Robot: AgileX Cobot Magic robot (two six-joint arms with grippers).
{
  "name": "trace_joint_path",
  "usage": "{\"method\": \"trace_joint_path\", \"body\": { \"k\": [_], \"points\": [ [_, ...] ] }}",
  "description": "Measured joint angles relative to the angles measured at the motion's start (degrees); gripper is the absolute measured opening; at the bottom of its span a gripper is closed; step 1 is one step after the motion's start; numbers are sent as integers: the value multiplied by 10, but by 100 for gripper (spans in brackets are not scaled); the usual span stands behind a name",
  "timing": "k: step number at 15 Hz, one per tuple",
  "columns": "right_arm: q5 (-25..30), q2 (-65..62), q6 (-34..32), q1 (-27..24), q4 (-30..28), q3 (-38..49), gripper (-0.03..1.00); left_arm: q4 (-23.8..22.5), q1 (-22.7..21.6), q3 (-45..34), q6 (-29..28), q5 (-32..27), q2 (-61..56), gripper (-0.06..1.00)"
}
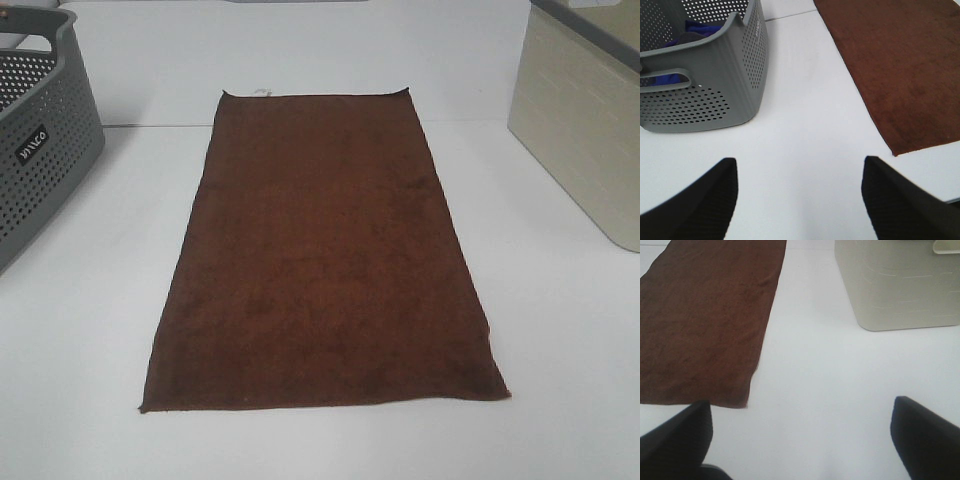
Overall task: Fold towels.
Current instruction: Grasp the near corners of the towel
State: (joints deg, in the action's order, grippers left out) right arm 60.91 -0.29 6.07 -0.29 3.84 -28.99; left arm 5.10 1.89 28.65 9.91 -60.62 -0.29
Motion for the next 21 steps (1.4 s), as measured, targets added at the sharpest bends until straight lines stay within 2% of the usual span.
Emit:
{"method": "trace_joint_path", "body": {
  "k": [21],
  "points": [
    [0, 0, 0, 0, 0, 1, 91, 0, 0, 0, 0, 0, 0, 67]
  ]
}}
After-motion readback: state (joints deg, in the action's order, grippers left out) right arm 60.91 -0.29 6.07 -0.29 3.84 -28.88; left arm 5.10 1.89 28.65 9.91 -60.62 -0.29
